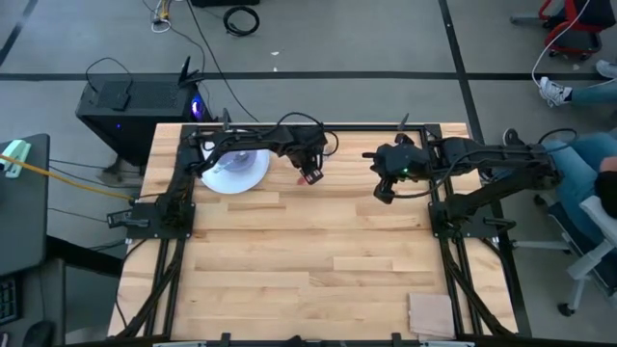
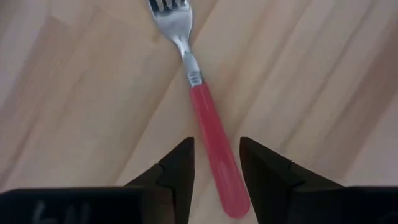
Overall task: Set table place
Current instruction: Place the red object next to the white plate
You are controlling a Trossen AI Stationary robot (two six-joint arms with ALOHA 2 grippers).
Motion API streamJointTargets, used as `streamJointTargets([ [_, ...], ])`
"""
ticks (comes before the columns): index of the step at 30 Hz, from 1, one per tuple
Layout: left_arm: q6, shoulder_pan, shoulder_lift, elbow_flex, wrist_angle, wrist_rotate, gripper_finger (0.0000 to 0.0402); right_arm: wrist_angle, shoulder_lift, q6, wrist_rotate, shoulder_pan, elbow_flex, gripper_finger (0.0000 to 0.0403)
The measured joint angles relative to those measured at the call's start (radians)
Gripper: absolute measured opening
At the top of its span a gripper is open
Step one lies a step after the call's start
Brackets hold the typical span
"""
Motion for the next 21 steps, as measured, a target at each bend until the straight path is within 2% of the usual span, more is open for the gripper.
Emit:
streamJointTargets([
  [9, 0.002, -0.001, 0.045, -0.002, 0.007, -0.035, 0.0151, -0.010, 0.003, 0.015, 0.004, 0.000, 0.000, 0.0002],
  [21, -0.005, -0.006, 0.054, 0.000, -0.022, -0.025, 0.0151, -0.010, 0.003, 0.018, 0.005, 0.000, 0.000, 0.0002],
])
